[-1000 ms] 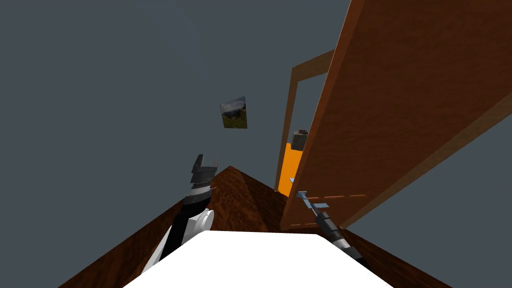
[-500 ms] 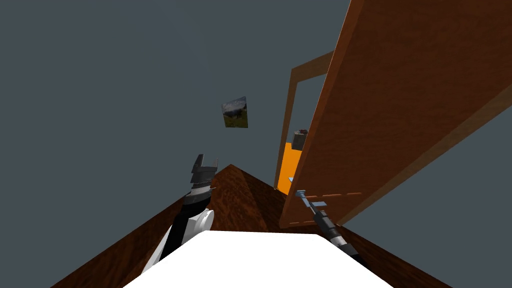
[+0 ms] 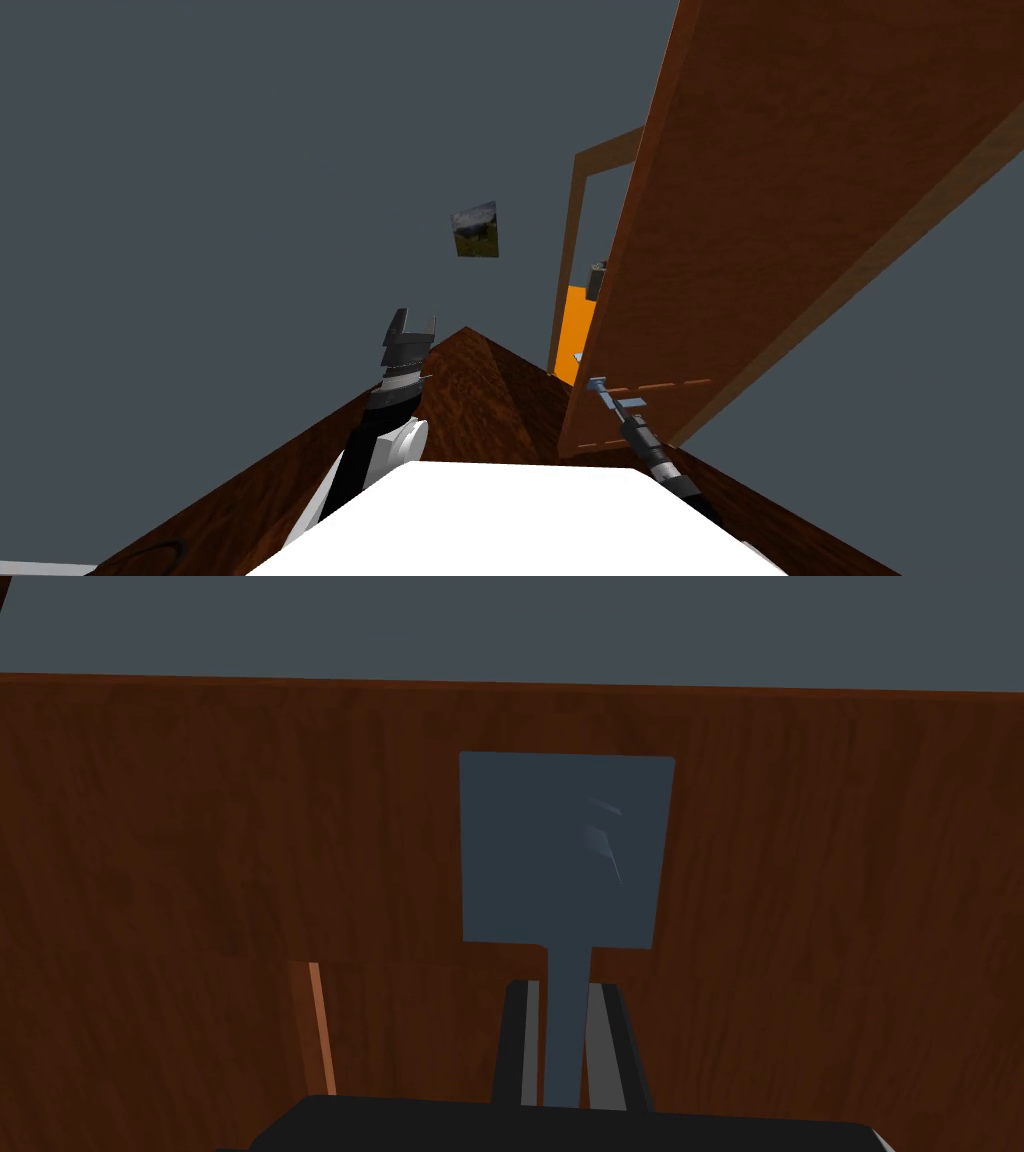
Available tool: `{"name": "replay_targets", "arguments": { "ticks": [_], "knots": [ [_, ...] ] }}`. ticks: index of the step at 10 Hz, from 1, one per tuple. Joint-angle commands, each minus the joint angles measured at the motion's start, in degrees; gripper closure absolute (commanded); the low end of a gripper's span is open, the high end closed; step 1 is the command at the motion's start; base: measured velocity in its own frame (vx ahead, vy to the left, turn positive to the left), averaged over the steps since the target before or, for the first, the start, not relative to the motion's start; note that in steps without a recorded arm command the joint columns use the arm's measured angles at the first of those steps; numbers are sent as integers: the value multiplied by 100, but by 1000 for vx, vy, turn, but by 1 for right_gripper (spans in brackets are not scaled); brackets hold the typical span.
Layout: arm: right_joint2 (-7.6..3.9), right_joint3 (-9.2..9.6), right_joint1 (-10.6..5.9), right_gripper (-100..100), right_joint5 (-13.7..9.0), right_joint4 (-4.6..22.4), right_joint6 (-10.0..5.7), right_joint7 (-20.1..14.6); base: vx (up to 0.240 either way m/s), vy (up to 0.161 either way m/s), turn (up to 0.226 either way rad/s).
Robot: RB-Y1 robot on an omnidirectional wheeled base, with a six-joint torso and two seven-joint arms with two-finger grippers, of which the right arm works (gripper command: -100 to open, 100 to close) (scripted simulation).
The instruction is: Pull the door open
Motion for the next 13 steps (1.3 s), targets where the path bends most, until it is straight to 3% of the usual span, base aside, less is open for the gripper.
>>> {"name": "replay_targets", "arguments": {
  "ticks": [1,4,5,10,11,13],
  "knots": [
    [30,35,145,100,16,-285,140,13,-74,-33,-12],
    [61,53,144,100,-9,-401,259,64,-52,-19,31],
    [111,81,143,100,-50,-585,449,145,-130,-59,119],
    [278,176,138,100,-185,-1209,1087,418,-220,-112,130],
    [278,176,138,100,-185,-1209,1087,418,-132,-68,46],
    [336,209,136,100,-234,-1430,1312,514,-107,-72,71]
  ]
}}
